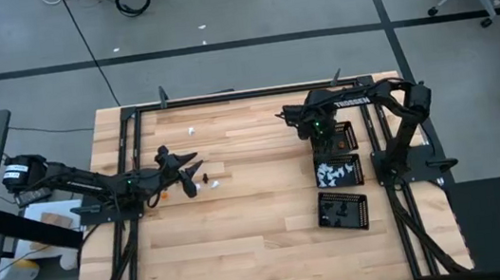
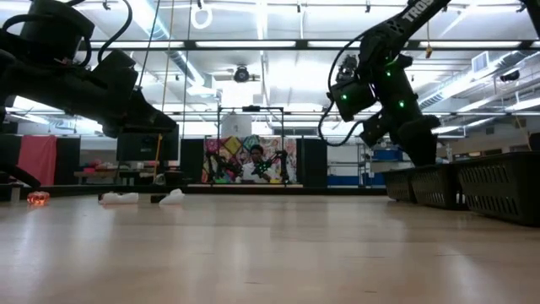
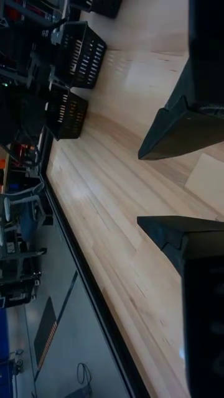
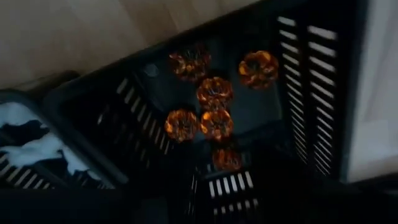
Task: Sort Halloween decoration
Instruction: Put the black skeleton toy into the bottom black bin
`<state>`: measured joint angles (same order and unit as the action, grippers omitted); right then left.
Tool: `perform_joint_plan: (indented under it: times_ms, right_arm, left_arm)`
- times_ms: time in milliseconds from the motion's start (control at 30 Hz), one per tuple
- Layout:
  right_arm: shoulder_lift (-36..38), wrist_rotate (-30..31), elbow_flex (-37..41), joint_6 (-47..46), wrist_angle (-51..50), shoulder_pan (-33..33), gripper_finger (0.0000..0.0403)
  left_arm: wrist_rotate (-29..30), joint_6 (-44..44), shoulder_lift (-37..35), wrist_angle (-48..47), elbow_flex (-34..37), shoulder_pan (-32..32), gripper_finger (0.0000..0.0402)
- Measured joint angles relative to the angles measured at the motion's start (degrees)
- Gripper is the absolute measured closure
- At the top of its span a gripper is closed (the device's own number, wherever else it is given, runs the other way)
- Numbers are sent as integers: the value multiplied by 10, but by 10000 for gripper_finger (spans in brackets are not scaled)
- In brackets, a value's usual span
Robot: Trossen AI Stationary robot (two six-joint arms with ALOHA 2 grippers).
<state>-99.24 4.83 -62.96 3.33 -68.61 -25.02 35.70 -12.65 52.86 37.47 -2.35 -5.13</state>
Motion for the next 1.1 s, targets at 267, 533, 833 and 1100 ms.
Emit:
perform_joint_plan:
  times_ms: [267,533,833,1100]
  right_arm:
    - [2,24,-90,-20,-2,24,234]
    - [3,64,-147,2,174,82,234]
    - [-64,-135,-102,47,518,115,234]
    - [-183,-150,-112,68,734,161,234]
  left_arm:
    - [0,-3,0,-4,0,0,260]
    - [0,-8,0,-16,0,0,260]
    - [0,-27,0,-40,0,0,260]
    - [-1,-54,0,-40,0,0,260]
